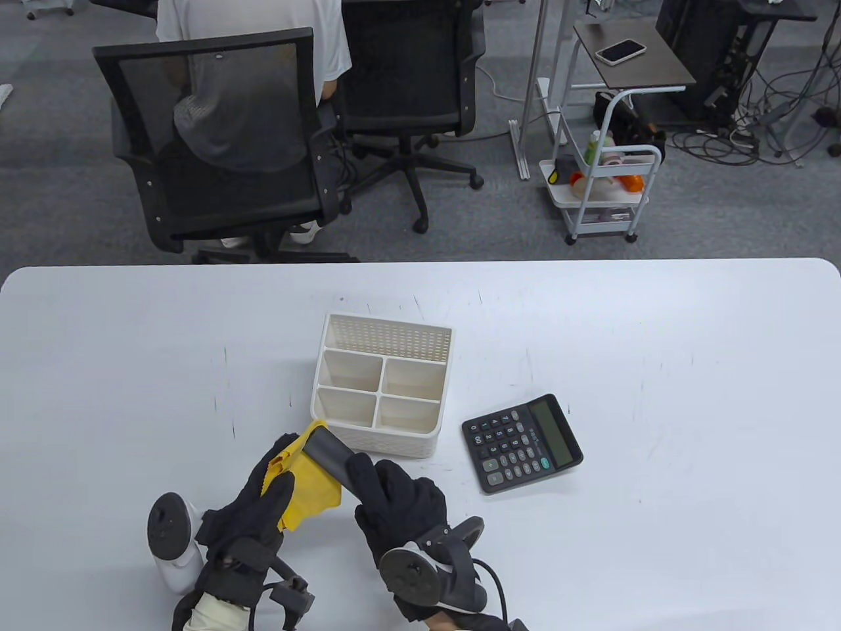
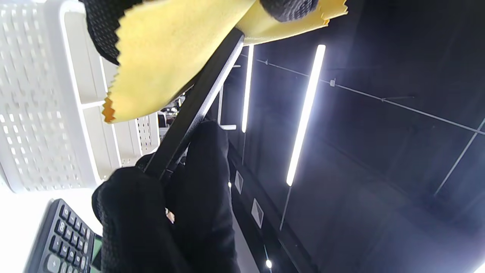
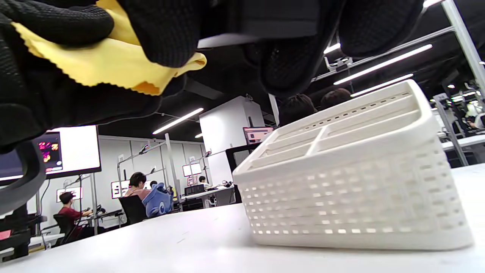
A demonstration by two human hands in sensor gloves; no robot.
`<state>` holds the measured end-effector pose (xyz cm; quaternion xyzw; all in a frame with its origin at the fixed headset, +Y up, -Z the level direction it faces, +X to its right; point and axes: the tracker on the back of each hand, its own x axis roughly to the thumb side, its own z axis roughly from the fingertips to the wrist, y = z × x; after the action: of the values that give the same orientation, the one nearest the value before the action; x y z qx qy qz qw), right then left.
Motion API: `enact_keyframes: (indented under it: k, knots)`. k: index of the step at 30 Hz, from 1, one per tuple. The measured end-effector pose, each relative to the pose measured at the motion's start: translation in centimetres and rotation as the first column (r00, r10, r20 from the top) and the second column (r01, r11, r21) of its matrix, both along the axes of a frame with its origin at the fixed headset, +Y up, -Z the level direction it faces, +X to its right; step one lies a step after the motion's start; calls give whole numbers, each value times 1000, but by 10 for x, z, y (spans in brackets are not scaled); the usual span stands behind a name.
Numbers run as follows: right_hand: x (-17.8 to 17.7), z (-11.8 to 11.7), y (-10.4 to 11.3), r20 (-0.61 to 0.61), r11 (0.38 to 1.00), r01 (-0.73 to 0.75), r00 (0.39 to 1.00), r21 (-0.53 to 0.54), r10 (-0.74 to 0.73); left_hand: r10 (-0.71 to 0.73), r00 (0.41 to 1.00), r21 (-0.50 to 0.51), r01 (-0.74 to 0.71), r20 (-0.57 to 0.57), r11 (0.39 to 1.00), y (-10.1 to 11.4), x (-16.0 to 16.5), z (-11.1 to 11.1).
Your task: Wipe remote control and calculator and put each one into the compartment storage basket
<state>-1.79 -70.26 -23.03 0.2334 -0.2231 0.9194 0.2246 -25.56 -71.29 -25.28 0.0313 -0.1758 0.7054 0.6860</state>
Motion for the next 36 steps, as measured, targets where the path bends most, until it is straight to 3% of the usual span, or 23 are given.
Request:
enact_keyframes:
  k: [5, 10, 16, 20, 23, 27, 33, 36]
  knots:
    - [2, 4, 7, 9, 996, 81, 997, 33, -81, 42, 995, -43, -39, 86, 998, -4, 11, 0]
    - [-4, 13, 11, -17, 981, 14, 1000, 192, -11, 29, 993, -71, -21, 111, 997, -9, 18, 0]
    - [-1, 7, 10, -20, 993, 63, 998, 98, -61, 110, 991, -67, -106, 73, 992, -5, 8, -1]
    - [4, 5, 11, 22, 991, 116, 993, 68, -118, 110, 988, -74, -103, 106, 992, -4, 9, -1]
    - [4, 7, 13, 20, 986, 135, 990, 95, -137, 62, 982, -83, -47, 181, 995, -5, 18, -1]
    - [1, 11, 13, -44, 985, 116, 993, 129, -111, 6, 985, -66, 5, 174, 998, -7, 24, -1]
    - [-2, 6, 9, -71, 995, 103, 992, -3, -103, 84, 991, -67, -78, 103, 995, -7, 10, -3]
    - [1, 3, 8, -65, 989, 143, 987, -24, -144, 76, 990, -74, -68, 122, 995, -9, 12, -3]
